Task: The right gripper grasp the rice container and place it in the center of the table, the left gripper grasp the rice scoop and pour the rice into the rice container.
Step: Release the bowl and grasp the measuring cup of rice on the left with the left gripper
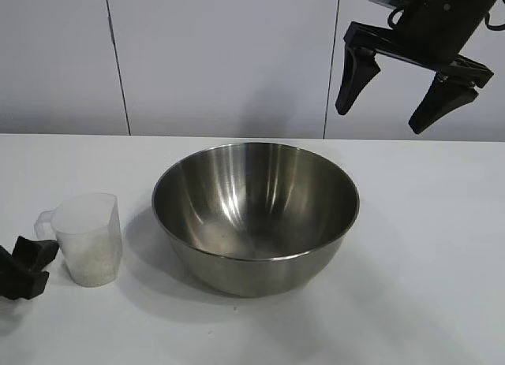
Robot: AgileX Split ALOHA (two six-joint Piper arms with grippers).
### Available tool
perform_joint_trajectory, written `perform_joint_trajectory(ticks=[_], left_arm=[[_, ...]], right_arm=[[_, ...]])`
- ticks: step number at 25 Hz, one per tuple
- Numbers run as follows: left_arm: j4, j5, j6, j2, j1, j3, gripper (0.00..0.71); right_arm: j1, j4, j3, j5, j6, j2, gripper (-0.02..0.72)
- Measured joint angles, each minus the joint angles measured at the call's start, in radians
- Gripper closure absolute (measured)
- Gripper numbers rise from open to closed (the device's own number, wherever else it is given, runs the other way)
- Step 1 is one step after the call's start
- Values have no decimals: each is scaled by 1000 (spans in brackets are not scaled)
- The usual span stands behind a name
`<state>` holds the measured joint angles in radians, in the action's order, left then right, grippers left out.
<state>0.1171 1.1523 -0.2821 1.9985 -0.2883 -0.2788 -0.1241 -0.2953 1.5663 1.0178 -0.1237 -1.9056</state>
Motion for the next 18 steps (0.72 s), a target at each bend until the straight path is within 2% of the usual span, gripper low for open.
perform_joint_trajectory(ticks=[6,12,14,18], left_arm=[[0,0,48,0,0,-35,153],[-12,0,89,0,0,-50,223],[-24,0,90,0,0,-50,277],[-55,0,90,0,0,-50,454]], right_arm=[[0,0,0,0,0,0,10],[0,1,0,0,0,0,10],[0,1,0,-1,0,0,10],[0,1,0,-6,0,0,10]])
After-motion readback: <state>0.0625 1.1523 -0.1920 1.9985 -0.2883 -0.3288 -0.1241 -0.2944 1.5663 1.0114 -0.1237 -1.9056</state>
